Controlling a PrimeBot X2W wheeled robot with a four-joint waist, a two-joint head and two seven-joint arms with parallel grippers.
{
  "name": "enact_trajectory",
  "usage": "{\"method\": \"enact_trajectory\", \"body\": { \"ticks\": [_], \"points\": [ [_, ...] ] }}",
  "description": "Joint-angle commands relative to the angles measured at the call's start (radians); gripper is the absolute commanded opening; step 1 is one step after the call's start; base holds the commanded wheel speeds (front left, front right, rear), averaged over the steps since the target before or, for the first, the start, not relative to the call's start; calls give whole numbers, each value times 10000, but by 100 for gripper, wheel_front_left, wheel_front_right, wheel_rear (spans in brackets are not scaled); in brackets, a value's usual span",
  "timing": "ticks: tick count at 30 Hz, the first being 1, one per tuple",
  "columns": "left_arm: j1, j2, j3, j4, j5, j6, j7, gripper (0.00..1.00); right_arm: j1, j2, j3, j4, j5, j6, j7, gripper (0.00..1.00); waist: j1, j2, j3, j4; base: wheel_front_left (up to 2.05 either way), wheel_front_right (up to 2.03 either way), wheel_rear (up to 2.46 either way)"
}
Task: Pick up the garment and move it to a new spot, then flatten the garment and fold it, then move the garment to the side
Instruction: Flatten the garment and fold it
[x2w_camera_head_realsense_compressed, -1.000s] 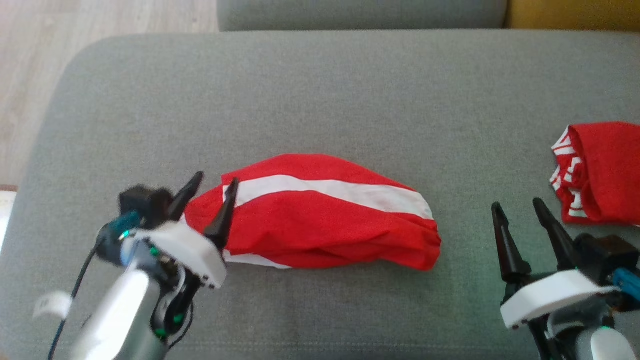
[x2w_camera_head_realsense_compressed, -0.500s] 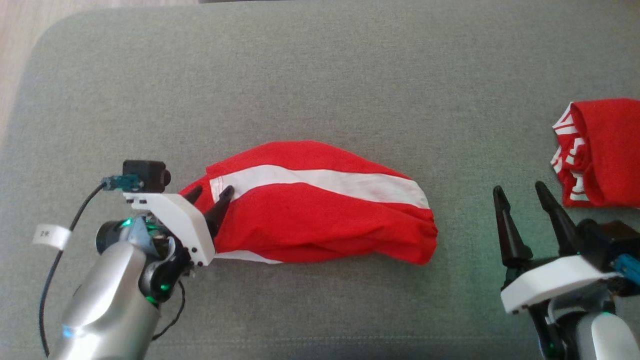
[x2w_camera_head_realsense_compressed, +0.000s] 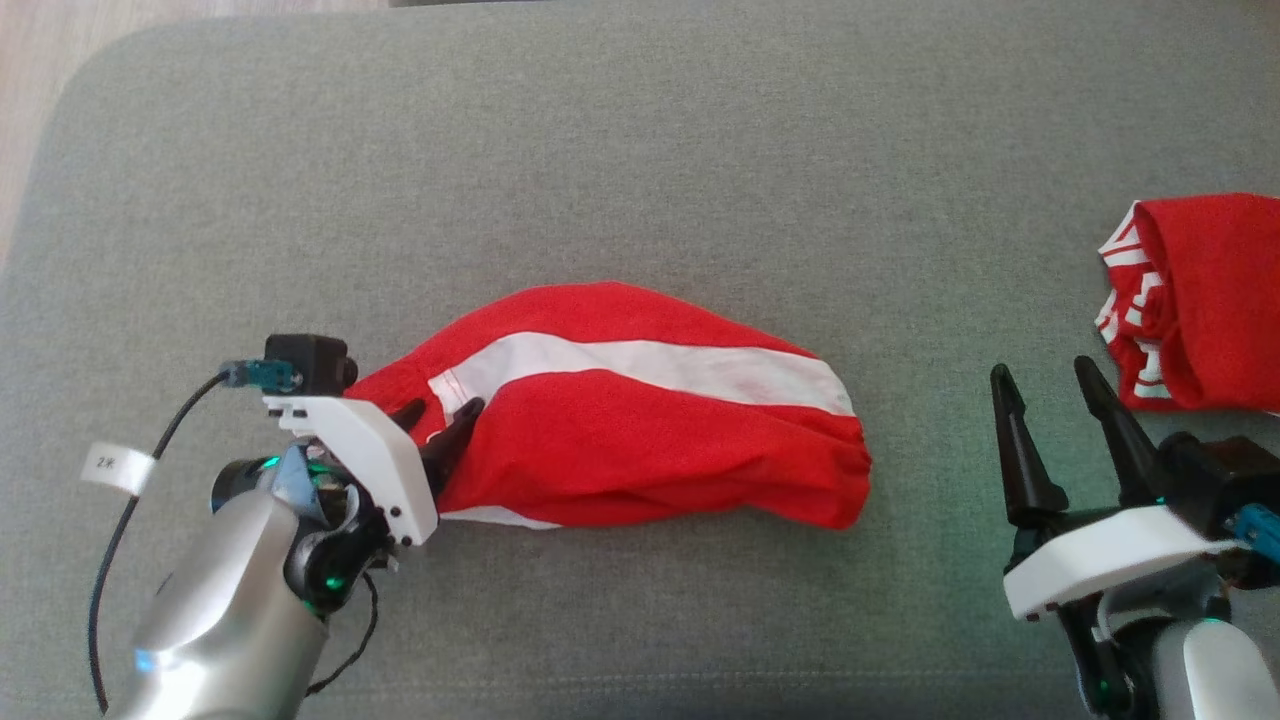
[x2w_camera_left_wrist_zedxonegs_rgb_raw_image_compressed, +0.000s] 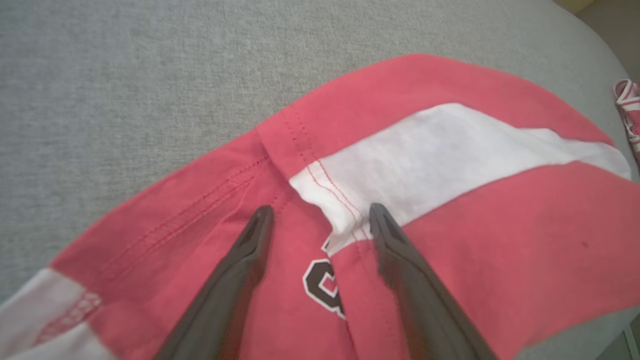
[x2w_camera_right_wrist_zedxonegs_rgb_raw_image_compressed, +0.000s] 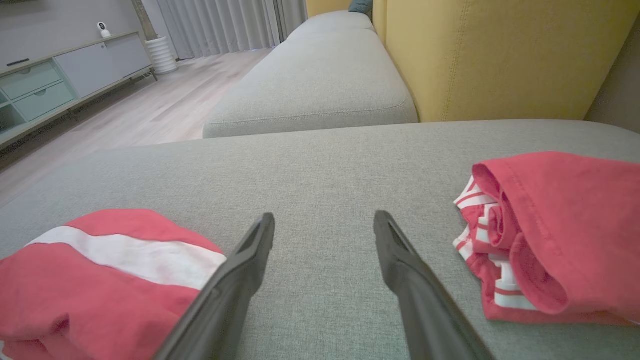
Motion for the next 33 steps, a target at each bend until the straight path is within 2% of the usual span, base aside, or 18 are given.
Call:
{"method": "enact_trajectory", "body": {
  "ticks": [1,2,3,5,6,12,20,28,32,33],
  "points": [
    [-559,223,287,-133,-28,-32,-12,100,-305,-56,196,-315,41,-9,-113,100,0,0,3,-4,0,0,0],
    [-581,247,247,-125,25,-38,-73,90,-309,-56,195,-312,38,-9,-117,100,0,0,4,-4,0,0,0],
    [-596,251,225,-122,36,-45,-135,49,-311,-56,193,-305,47,-9,-112,100,0,0,6,-3,0,0,0],
    [-660,305,211,-147,121,-53,-356,10,-312,-56,183,-293,50,-9,-108,100,0,0,7,8,0,0,0],
    [-685,320,218,-147,145,-54,-459,0,-306,-56,175,-284,60,-9,-104,100,0,0,6,19,0,0,0],
    [-785,441,158,-111,343,7,-761,0,-370,-56,387,-89,209,-9,32,100,0,0,-25,102,0,0,0],
    [-963,462,49,-191,464,35,-911,0,-1344,-78,1478,1120,448,-9,1203,100,0,0,89,293,0,0,0],
    [-1095,418,-54,-208,505,30,-1053,0,-2349,-600,2361,2448,1116,-9,2485,100,0,0,228,470,0,0,0],
    [-1127,424,-76,-209,517,28,-1123,0,-2538,-749,2543,2638,1354,-9,2670,100,0,0,274,522,0,0,0],
    [-1138,432,-82,-208,522,27,-1146,0,-2590,-818,2626,2670,1403,-9,2706,60,0,0,289,533,0,0,0]
  ]
}}
